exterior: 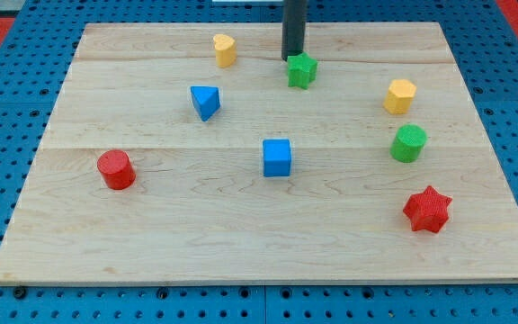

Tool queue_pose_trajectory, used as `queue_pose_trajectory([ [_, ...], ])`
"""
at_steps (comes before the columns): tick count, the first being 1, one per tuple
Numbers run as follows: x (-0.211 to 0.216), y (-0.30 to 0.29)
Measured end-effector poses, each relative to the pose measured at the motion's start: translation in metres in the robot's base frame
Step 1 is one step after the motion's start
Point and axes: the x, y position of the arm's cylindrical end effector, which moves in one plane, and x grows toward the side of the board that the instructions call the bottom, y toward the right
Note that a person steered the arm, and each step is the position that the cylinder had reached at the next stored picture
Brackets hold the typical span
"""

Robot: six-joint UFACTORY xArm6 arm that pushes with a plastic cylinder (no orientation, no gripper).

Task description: Push the green star to the right side of the board

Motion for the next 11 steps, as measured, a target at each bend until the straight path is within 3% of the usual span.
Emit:
queue_pose_trajectory([
  [2, -0.005, -0.088],
  [3, 0.04, -0.061],
  [5, 0.041, 0.031],
  [6, 0.025, 0.005],
  [8, 0.027, 0.079],
  [9, 0.044, 0.069],
  [10, 0.063, 0.095],
  [11, 0.04, 0.1],
])
